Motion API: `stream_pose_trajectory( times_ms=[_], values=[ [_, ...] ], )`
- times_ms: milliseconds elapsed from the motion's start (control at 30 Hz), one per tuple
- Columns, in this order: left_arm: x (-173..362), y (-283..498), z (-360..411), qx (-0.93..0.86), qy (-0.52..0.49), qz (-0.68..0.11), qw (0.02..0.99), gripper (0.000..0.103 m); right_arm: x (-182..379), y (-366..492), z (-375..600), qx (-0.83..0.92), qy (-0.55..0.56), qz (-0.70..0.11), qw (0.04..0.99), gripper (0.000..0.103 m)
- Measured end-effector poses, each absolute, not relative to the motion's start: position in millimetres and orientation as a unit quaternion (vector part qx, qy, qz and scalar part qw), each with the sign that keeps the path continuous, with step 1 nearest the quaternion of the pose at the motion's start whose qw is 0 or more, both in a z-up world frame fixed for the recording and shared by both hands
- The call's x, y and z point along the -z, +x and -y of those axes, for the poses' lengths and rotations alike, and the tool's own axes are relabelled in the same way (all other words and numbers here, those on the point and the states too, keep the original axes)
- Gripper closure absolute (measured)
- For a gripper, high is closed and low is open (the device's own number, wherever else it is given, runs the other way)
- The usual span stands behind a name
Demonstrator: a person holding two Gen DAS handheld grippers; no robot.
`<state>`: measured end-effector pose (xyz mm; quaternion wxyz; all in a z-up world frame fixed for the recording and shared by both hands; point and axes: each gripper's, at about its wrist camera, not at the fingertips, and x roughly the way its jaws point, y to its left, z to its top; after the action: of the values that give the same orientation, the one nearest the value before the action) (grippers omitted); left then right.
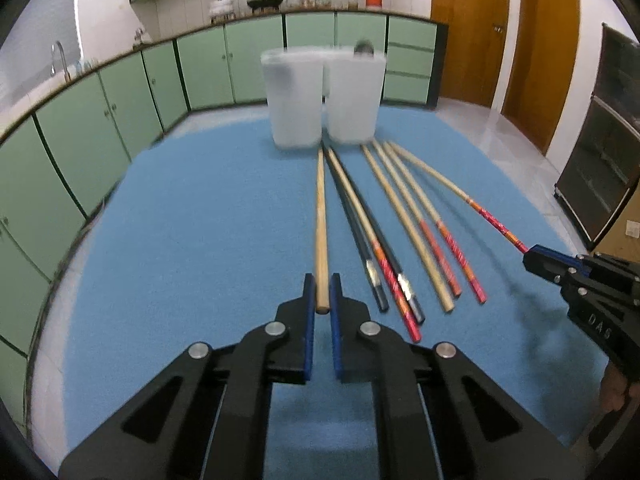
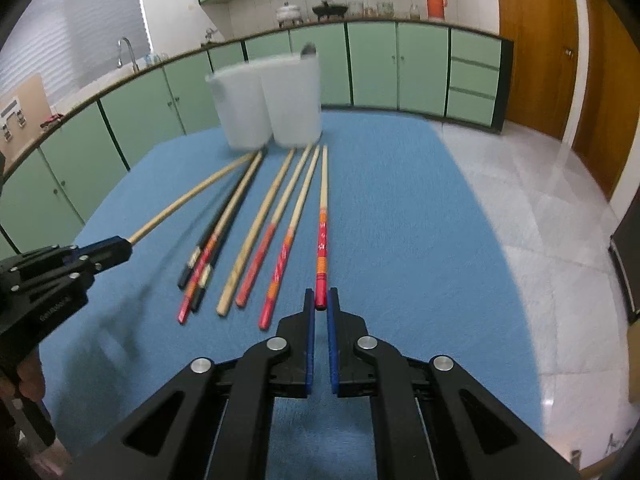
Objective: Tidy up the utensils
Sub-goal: 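Carry both chopsticks over the white holder and open both tools to drop them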
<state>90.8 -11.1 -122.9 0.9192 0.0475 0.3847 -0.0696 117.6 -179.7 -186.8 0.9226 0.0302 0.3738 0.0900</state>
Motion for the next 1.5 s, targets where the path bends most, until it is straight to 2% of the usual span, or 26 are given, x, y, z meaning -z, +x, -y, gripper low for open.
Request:
stream_pose_trajectory(
  times_ms=[467,967,1500],
  values=[
    [21.7,100.9,4.3,0.083,0.021,-0.273,0.958,0.097,75.7,120.5,206.2,-0.100,0.039,-0.259,0.960,0.097],
    [-27.6,136.4,4.2,0.101,0.008,-0.232,0.967,0.097,2.0,163.9,205.8,-0.150,0.025,-0.226,0.962,0.098],
    [-101.8,160.9,1.7,0.085,-0.025,-0.119,0.989,0.097,-82.5,204.1,201.9,-0.175,0.037,-0.135,0.974,0.098]
  ],
)
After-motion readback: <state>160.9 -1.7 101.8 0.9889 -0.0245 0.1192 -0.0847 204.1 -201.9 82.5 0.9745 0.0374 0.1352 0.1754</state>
